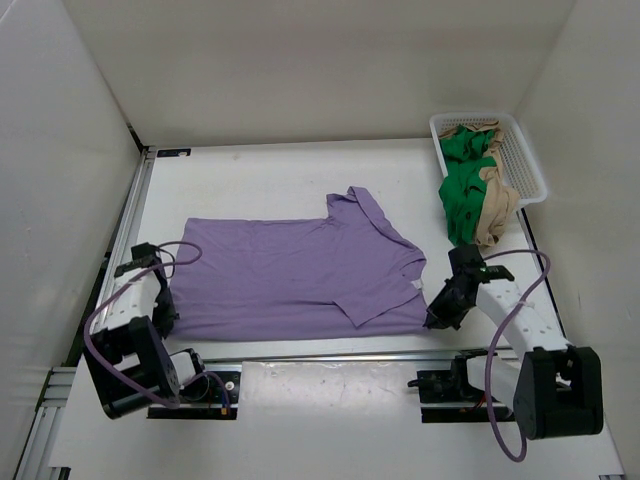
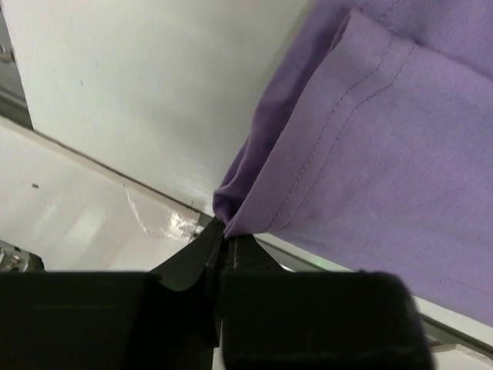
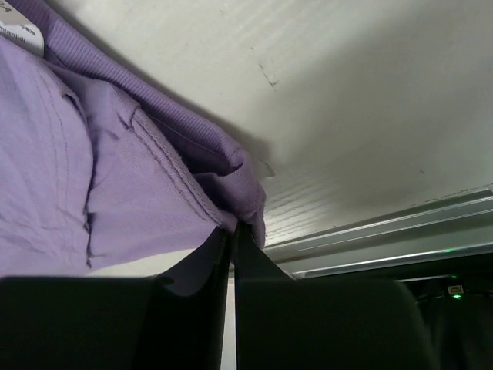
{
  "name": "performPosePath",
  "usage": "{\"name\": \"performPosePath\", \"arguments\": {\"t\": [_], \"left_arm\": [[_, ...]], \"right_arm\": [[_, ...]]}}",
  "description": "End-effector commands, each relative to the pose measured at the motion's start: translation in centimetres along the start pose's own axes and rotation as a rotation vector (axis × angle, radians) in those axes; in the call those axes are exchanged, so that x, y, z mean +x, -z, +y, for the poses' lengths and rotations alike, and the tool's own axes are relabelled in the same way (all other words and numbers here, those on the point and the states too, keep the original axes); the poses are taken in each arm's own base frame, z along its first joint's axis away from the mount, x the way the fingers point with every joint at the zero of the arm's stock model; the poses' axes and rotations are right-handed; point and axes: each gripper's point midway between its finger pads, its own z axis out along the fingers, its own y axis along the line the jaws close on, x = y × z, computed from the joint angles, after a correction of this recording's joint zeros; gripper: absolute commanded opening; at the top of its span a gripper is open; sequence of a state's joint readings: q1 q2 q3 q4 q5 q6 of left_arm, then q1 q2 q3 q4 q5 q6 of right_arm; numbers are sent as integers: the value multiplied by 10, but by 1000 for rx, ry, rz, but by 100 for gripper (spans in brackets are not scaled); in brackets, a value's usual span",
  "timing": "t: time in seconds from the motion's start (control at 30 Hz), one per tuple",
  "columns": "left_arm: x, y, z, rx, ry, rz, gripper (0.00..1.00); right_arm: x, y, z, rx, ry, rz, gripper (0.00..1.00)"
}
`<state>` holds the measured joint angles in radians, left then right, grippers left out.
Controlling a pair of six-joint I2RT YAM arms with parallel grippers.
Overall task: Fold and stack the t-shirts
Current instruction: Fold the flattened tshirt in 1/3 of the way
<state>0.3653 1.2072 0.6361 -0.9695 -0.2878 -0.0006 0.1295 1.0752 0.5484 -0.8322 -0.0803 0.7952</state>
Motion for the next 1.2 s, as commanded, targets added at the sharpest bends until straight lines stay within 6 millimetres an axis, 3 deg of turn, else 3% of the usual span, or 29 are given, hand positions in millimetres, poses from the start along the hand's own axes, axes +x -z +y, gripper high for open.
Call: {"name": "performPosePath", "arguments": {"t": [0.0,0.03,0.07,0.13,0.17,0.23,0.27,0.33,0.37,0.4,0.43,0.47,0.5,0.53,0.57,0.6,0.63,0.67,0.7,0.77,0.8,0.83,0.87,0.9,1.0,1.1,1.17], "left_arm": [[12,2,13,-66,5,11,17],[13,4,14,-66,6,10,24],[15,4,14,-66,3,18,37],[24,6,14,-65,-9,55,54],[19,11,16,-65,-5,42,67],[5,18,18,-57,16,8,82],[-24,32,19,-40,43,-79,83],[-62,53,10,51,68,-186,85],[-99,74,8,100,86,-283,85],[-117,86,-8,208,77,-325,86],[-134,95,-13,249,75,-360,86],[-162,106,-22,284,53,-395,86],[-184,112,-27,299,42,-437,86],[-199,113,-32,304,29,-450,86],[-214,98,-44,323,10,-406,86],[-240,109,-44,335,13,-447,85],[-255,107,-51,348,2,-450,85],[-267,83,-61,357,-7,-390,85],[-291,92,-59,357,-2,-433,83],[-308,80,-64,357,-4,-418,83],[-321,72,-71,360,-14,-412,82],[-325,68,-75,370,-16,-407,82],[-327,58,-85,382,-33,-384,82],[-332,60,-91,386,-44,-394,82],[-337,53,-115,439,-77,-394,83],[-342,45,-124,442,-87,-400,85],[-339,37,-130,444,-98,-380,85]], "right_arm": [[7,-1,-15,53,-19,4,5],[7,-1,-15,53,-19,4,8],[7,1,-18,62,-19,-1,29],[4,3,-19,76,-19,-15,51],[0,7,-20,83,-5,-37,59],[-12,16,-9,48,35,-85,62],[-25,29,9,-3,67,-135,64],[-43,46,40,-96,163,-191,70],[-56,61,68,-141,222,-214,72],[-61,68,84,-156,312,-227,72],[-68,60,98,-125,360,-190,72],[-87,86,135,-184,421,-252,72],[-97,90,153,-183,469,-272,72],[-103,70,168,-129,549,-226,72],[-122,95,207,-187,593,-295,72],[-132,96,228,-200,627,-311,73],[-139,64,240,-141,670,-240,73],[-162,93,283,-214,686,-333,73],[-173,54,291,-157,681,-263,73],[-191,48,327,-215,689,-295,73],[-203,56,351,-288,677,-331,73],[-215,30,366,-308,664,-349,73],[-222,24,376,-335,640,-371,73],[-230,6,382,-337,628,-390,74],[-246,-17,413,-409,630,-462,76],[-250,-36,414,-375,616,-476,77],[-251,-45,406,-344,600,-472,71]]}}
